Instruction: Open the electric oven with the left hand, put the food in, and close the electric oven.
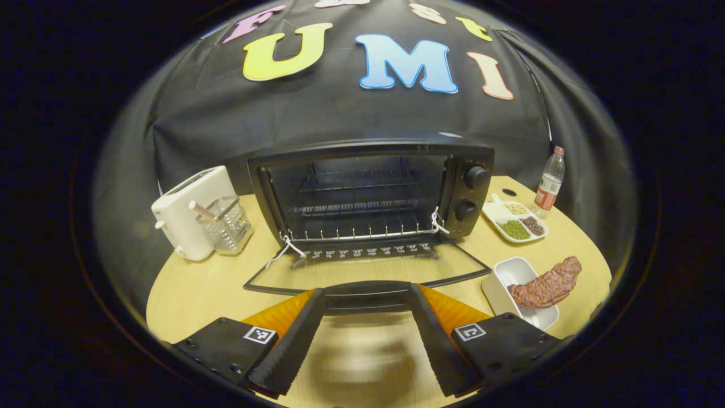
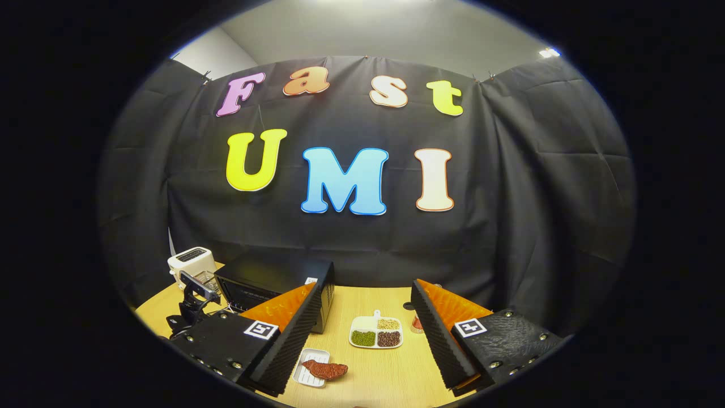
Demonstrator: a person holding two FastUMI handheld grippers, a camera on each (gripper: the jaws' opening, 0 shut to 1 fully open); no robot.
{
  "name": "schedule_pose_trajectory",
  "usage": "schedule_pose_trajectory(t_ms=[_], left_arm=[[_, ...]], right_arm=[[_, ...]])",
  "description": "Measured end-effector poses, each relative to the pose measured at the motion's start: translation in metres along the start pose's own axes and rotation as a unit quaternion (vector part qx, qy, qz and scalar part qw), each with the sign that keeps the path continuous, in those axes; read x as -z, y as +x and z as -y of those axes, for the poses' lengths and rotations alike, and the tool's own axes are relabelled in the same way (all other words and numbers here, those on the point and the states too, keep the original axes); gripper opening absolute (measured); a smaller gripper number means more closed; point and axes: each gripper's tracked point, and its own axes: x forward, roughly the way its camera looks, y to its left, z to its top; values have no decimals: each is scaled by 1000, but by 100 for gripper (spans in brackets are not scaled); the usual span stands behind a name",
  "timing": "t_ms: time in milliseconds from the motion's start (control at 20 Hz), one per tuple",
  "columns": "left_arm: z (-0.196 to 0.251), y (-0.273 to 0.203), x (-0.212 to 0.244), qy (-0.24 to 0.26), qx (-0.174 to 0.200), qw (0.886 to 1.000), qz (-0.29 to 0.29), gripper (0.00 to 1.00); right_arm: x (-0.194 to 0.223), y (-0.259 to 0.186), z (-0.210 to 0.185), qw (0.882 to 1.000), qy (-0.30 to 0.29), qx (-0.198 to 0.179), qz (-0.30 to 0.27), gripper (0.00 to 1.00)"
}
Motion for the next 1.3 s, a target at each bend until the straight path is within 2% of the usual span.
schedule_pose_trajectory(t_ms=[250,300,400,600,750,850,950,1000,1050,1100,1150,1200,1250,1300], left_arm=[[-3,9,19,11,-1,1000,-23,95],[-6,9,21,11,-4,1000,-27,98],[-11,5,16,5,-11,1000,-23,99],[-15,-31,-31,-14,-22,999,34,100],[-15,-74,-85,-48,-27,994,97,98],[-11,-108,-121,-62,-24,988,138,95],[-8,-143,-153,-63,-27,982,177,98],[-8,-159,-168,-67,-29,978,196,95],[-5,-175,-182,-72,-28,974,212,100],[-2,-189,-193,-75,-28,971,227,98],[-1,-204,-203,-76,-30,967,240,95],[0,-216,-212,-75,-32,965,251,98],[2,-227,-220,-73,-34,962,260,95],[5,-235,-224,-70,-37,961,266,100]], right_arm=[[11,-4,3,1000,-2,-2,-13,97],[15,-3,3,1000,-2,-3,-17,97],[20,-2,4,1000,-7,-6,-23,97],[44,11,1,998,-2,-36,-42,97],[85,25,1,993,15,-59,-97,97],[123,33,-2,985,35,-78,-153,98],[154,39,-5,977,52,-92,-186,98],[174,44,-6,972,52,-98,-206,97],[192,48,-8,968,51,-104,-223,98],[208,48,-11,964,54,-113,-236,98],[223,48,-13,958,64,-121,-252,98],[238,46,-17,951,79,-131,-267,94],[251,45,-20,942,101,-142,-286,98],[263,45,-25,934,123,-152,-300,98]])
